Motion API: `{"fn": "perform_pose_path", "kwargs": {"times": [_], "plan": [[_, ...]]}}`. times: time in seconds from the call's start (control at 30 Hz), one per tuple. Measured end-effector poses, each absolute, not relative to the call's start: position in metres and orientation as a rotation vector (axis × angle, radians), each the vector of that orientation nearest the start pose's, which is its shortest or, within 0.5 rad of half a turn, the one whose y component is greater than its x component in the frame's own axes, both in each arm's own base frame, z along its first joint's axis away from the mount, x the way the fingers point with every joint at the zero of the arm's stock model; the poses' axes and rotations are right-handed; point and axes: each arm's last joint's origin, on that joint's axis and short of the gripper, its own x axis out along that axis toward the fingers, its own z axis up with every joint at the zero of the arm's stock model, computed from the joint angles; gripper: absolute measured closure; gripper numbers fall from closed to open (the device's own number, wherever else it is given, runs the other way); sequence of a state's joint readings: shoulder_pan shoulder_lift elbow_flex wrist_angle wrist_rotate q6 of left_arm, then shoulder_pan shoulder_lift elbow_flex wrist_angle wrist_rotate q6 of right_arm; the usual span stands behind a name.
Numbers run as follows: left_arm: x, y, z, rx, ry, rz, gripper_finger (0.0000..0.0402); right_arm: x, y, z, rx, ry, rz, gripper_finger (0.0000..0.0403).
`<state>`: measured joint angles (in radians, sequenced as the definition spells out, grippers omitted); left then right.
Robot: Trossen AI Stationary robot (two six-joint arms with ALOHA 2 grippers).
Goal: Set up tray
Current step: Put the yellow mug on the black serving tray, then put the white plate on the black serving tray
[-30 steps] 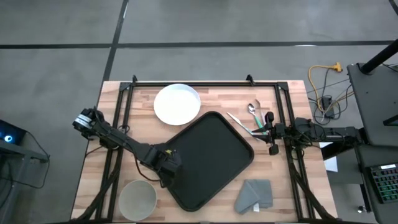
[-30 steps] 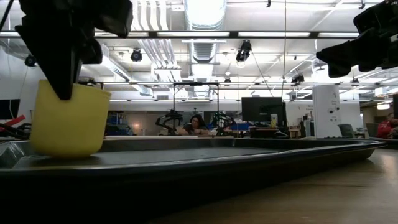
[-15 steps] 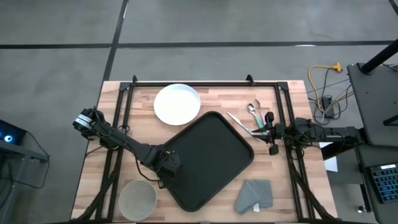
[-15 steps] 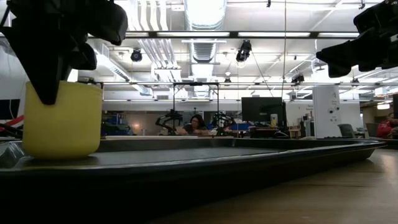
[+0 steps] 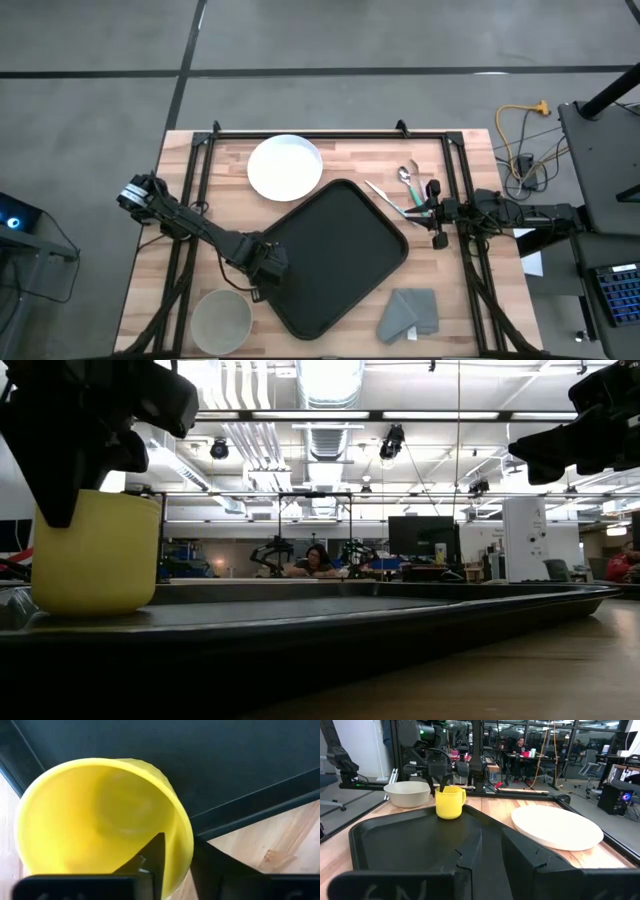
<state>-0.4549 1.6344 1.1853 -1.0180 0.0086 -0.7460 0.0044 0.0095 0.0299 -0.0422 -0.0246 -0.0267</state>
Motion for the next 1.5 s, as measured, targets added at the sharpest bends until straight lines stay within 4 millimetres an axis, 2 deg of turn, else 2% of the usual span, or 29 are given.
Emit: {"fn": "perform_pose_path", "kwargs": {"times": [0.2,0.33,0.77,1.0,1.5], "plan": [[0.266,-0.129,0.223,-0.284,1.466,0.17,0.0269,0.096,0.001,0.169,-0.027,0.022,0.029,0.0335],[0.267,-0.129,0.231,-0.286,1.468,0.173,0.0254,0.096,0.001,0.169,-0.027,0.022,0.029,0.0335],[0.274,-0.136,0.266,-0.305,1.42,0.144,0.0252,0.096,0.001,0.169,-0.027,0.022,0.029,0.0335],[0.269,-0.147,0.269,-0.341,1.419,0.154,0.0252,0.096,0.001,0.169,-0.027,0.022,0.029,0.0335],[0.241,-0.19,0.271,-0.442,1.441,0.191,0.0252,0.096,0.001,0.169,-0.026,0.022,0.029,0.0335]]}}
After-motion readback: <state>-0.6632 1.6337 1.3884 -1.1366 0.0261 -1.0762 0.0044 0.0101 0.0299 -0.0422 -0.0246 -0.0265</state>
